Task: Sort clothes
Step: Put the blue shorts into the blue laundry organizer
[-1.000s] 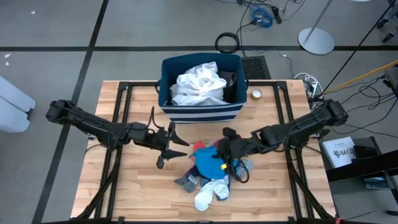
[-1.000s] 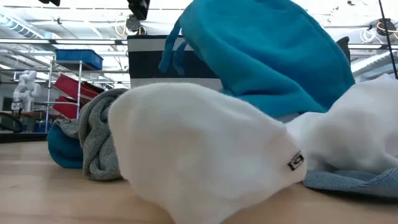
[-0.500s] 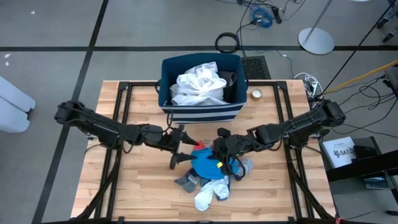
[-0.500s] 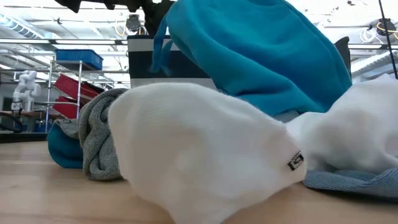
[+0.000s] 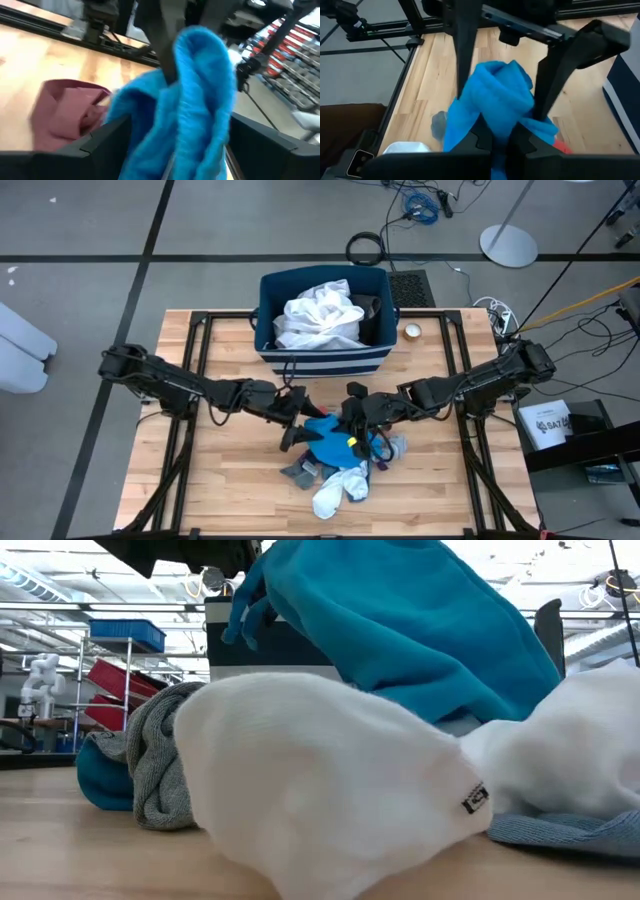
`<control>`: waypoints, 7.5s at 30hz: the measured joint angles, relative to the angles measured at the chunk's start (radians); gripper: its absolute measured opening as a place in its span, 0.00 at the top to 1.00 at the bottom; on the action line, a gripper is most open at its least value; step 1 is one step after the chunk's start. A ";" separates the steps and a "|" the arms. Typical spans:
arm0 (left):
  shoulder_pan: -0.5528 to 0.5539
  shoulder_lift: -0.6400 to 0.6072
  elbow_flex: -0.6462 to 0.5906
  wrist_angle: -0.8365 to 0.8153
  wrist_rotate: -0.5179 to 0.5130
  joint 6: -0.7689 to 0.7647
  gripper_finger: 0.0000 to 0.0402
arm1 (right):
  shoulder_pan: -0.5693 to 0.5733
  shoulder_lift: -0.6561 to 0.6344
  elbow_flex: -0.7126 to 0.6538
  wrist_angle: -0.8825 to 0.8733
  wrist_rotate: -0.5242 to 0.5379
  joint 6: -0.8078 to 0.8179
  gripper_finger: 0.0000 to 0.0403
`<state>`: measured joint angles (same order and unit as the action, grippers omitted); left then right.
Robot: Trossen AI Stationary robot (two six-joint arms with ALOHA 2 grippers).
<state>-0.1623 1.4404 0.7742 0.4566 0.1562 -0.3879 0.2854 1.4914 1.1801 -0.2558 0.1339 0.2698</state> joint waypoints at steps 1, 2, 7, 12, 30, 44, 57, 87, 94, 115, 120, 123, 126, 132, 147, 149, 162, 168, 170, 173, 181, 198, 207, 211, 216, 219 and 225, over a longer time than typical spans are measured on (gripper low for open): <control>0.000 0.001 0.000 -0.003 0.020 0.000 0.20 | -0.002 0.000 0.000 0.000 0.003 -0.001 0.98; 0.000 0.001 0.000 -0.005 0.038 0.001 0.20 | -0.003 0.000 0.000 -0.001 0.003 0.000 0.98; -0.001 0.000 0.000 -0.002 0.051 0.009 0.20 | -0.012 0.000 0.000 -0.001 0.004 0.003 0.98; 0.006 0.000 0.000 -0.002 0.050 0.008 0.27 | -0.014 0.000 0.000 -0.001 -0.001 0.005 0.98; 0.007 -0.001 0.000 -0.005 0.055 0.082 0.93 | -0.009 -0.001 0.000 -0.036 -0.006 0.061 0.74; 0.007 -0.096 0.030 0.000 0.037 0.101 0.93 | -0.007 -0.159 0.000 -0.293 0.011 0.137 0.41; 0.019 -0.394 0.153 -0.296 0.016 0.164 0.91 | 0.095 -0.353 0.001 -0.451 0.212 0.138 0.42; -0.032 -0.433 0.381 -1.409 -0.209 0.056 0.93 | 0.149 -0.326 0.001 -0.458 0.213 0.143 0.43; -0.158 -0.261 0.381 -1.406 -0.248 0.004 0.93 | 0.167 -0.325 0.000 -0.464 0.215 0.164 0.43; -0.371 0.054 0.220 -0.798 -0.129 -0.457 0.93 | 0.272 -0.249 0.000 -0.460 0.329 0.145 0.43; -0.390 -0.011 0.033 -0.598 -0.123 -0.678 0.93 | 0.283 -0.249 0.000 -0.461 0.327 0.129 0.43; -0.406 -0.077 -0.035 -0.581 -0.184 -0.755 0.93 | 0.286 -0.249 0.000 -0.460 0.325 0.129 0.43; -0.424 -0.154 -0.084 -0.608 -0.276 -0.833 0.93 | 0.286 -0.249 0.000 -0.461 0.325 0.129 0.43; -0.436 -0.228 -0.137 -0.702 -0.316 -0.976 0.92 | 0.286 -0.249 0.000 -0.460 0.325 0.129 0.43; -0.436 -0.216 -0.141 -0.798 -0.312 -0.943 0.81 | 0.286 -0.249 0.000 -0.459 0.337 0.124 0.43; -0.436 -0.216 -0.141 -0.801 -0.310 -0.930 0.75 | 0.286 -0.249 0.000 -0.459 0.337 0.119 0.43; -0.436 -0.201 -0.140 -0.805 -0.340 -0.728 0.44 | 0.285 -0.249 0.000 -0.459 0.337 0.114 0.43; -0.436 -0.111 -0.140 -0.817 -0.303 -0.698 0.43 | 0.285 -0.249 0.000 -0.459 0.338 0.111 0.43; -0.436 -0.078 -0.140 -0.831 -0.297 -0.690 0.43 | 0.285 -0.249 0.000 -0.459 0.338 0.111 0.43; -0.436 -0.034 -0.139 -0.850 -0.295 -0.670 0.43 | 0.285 -0.249 0.000 -0.455 0.337 0.111 0.43; -0.441 0.093 -0.129 -0.849 -0.271 -0.591 0.43 | 0.285 -0.249 0.000 -0.450 0.338 0.108 0.43; -0.440 0.105 -0.127 -0.799 -0.203 -0.601 0.94 | 0.285 -0.249 0.000 -0.451 0.337 0.110 0.43; -0.419 -0.018 -0.117 -0.826 -0.181 -0.557 0.94 | 0.286 -0.249 0.000 -0.451 0.337 0.111 0.43; -0.395 -0.126 -0.103 -0.855 -0.202 -0.547 0.94 | 0.285 -0.249 0.000 -0.450 0.337 0.111 0.43; -0.368 -0.259 -0.104 -0.875 -0.248 -0.526 0.94 | 0.285 -0.249 0.000 -0.444 0.337 0.110 0.43; -0.350 -0.336 -0.103 -0.868 -0.301 -0.514 0.94 | 0.286 -0.249 0.000 -0.444 0.337 0.109 0.43; -0.315 -0.475 -0.102 -0.825 -0.410 -0.491 0.94 | 0.286 -0.249 0.000 -0.446 0.337 0.107 0.43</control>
<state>-0.4775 0.9657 0.6724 -0.3684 -0.2533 -0.8791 0.5713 1.2423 1.1797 -0.7013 0.4713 0.3771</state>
